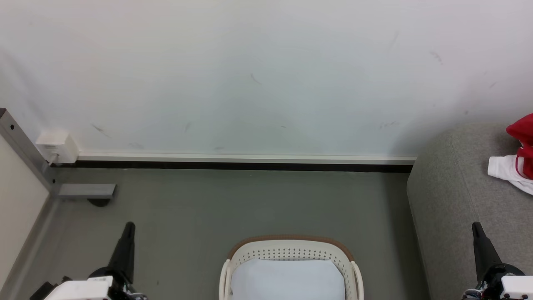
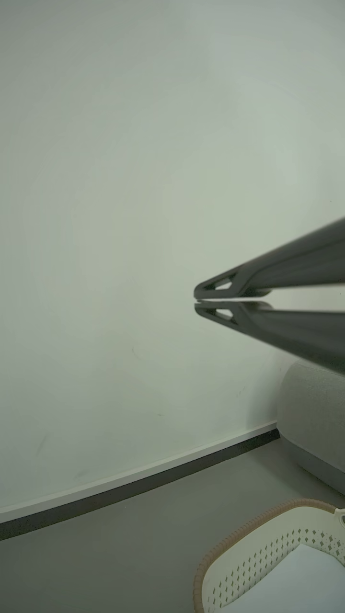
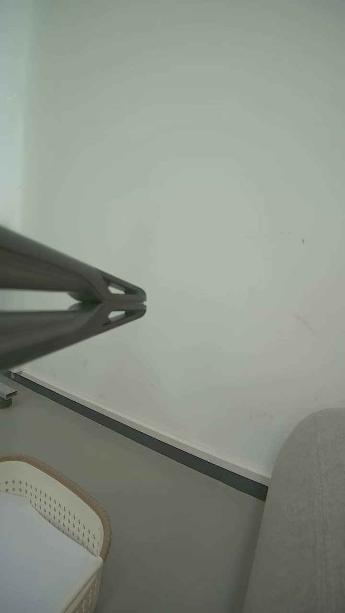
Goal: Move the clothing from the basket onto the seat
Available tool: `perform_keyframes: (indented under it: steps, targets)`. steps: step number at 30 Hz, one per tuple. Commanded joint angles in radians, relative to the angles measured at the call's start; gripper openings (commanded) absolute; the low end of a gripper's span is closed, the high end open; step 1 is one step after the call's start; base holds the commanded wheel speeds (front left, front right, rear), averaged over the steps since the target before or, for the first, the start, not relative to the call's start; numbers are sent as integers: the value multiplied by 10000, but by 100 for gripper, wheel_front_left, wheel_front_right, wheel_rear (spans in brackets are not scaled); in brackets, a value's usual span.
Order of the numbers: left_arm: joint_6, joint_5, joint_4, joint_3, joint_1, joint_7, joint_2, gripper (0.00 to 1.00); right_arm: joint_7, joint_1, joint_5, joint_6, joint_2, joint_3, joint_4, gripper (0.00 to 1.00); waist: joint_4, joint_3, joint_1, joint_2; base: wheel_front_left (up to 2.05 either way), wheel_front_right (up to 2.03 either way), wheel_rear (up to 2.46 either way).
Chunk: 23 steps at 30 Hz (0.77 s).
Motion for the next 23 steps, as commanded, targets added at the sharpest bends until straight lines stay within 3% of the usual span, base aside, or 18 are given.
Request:
perform_keyframes:
  steps: [1, 23]
  targets:
    - [-50, -137, 0, 22, -83, 44, 20, 0, 33, -123, 19, -21, -81, -43, -59, 0, -1, 0, 1, 0, 0, 0, 0]
    - [-51, -139, -2, 20, -82, 42, 21, 0, 32, -124, 20, -21, -81, -42, -59, 0, -1, 0, 1, 0, 0, 0, 0]
